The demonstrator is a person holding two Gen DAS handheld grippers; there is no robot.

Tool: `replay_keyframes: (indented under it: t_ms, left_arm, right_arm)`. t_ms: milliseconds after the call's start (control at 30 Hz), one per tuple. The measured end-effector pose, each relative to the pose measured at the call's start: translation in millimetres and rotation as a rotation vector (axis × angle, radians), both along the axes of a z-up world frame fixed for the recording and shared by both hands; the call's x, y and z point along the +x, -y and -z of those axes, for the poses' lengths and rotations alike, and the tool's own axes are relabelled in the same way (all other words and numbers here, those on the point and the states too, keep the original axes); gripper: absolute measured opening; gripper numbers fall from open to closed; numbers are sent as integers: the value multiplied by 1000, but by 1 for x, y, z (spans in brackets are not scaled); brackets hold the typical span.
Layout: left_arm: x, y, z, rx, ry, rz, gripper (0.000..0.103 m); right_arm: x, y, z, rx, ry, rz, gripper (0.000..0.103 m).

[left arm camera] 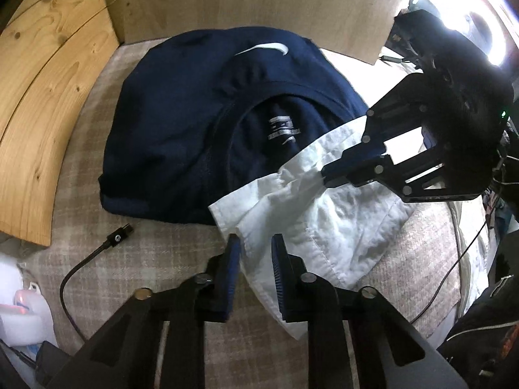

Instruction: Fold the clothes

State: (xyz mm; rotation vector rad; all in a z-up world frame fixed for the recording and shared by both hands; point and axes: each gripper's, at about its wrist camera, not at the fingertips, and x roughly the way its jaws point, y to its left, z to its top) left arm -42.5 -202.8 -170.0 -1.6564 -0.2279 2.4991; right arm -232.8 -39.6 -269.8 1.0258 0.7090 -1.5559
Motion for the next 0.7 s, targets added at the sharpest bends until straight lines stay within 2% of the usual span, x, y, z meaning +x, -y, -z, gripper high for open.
replay_keyframes:
  t_ms: [100,133,233,333,400,467,500,600,667,700]
  left_arm:
    - [-47,-67,-7,-6,-41,29,4]
    - [-49,-76,-10,-8,-49,32,4]
    - [-47,-69,-12,-30,-43,19,4]
    - [-56,-60,1,-39,-14,-2,3]
    - [-60,-53,13,-26,8,3,7]
    - [-68,-48,21,-36,39,-12,31]
    - [-68,-44,21,-29,44,-25,35]
    - [-67,-35,22,-4,60,-58,40]
    - [-68,-33,26,21,80,-59,49]
    - [-70,-34,30,32,97,-56,49]
  right_arm:
    - [-1,-3,-9,-26,-7,16,2]
    - [-2,-5,-12,-36,-12,22,2]
    - [-9,-6,-15,-45,-18,46,2]
    - [-15,-5,-12,-40,-17,63,2]
    - [-17,-2,-4,-8,-3,69,2]
    - [-17,-1,1,11,9,79,3]
    - [-17,-4,-3,-7,9,90,3]
    - [-14,-13,-20,-78,38,121,4]
    - [-8,-18,-27,-111,59,129,4]
    - [-5,-20,-27,-119,77,129,4]
